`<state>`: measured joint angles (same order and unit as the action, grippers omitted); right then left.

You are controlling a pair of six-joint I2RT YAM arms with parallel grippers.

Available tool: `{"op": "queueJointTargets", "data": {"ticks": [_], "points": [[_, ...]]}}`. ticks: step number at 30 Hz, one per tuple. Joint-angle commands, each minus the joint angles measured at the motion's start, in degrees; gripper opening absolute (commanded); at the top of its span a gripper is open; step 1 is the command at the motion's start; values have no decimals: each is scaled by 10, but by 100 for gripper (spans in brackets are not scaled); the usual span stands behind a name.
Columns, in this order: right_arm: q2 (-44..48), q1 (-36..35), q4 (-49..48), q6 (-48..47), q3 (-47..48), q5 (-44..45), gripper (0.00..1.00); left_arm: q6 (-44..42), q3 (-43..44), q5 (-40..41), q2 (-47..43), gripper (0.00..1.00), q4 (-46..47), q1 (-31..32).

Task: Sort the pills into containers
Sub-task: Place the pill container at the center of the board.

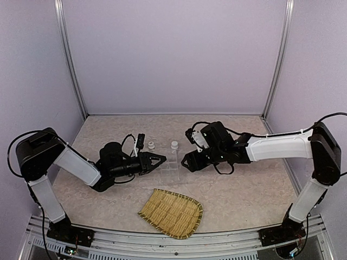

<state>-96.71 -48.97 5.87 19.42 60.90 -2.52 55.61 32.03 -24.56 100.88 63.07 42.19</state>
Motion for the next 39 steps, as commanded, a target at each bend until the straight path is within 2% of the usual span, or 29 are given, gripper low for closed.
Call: {"op": "queueJointTargets", "data": {"ticks": [1,10,19,26,30,35,39], "points": [[50,12,54,7,1,52,74,-14,27,4,7,24,-31,-1],[154,48,94,17,-44,94,87,-10,97,1,67,28,-89,4],[181,56,103,24,-75,102,87,7,156,2,141,28,-106,12],[179,56,95,25,-78,98,87,3,174,28,156,30,-149,19],[172,57,90,26,-81,93,88,-4,170,54,147,35,-179,21],[159,56,88,29,-88,85,88,-8,152,82,127,51,-201,21],[147,56,79,36,-99,80,88,-20,142,110,106,60,-230,21]]}}
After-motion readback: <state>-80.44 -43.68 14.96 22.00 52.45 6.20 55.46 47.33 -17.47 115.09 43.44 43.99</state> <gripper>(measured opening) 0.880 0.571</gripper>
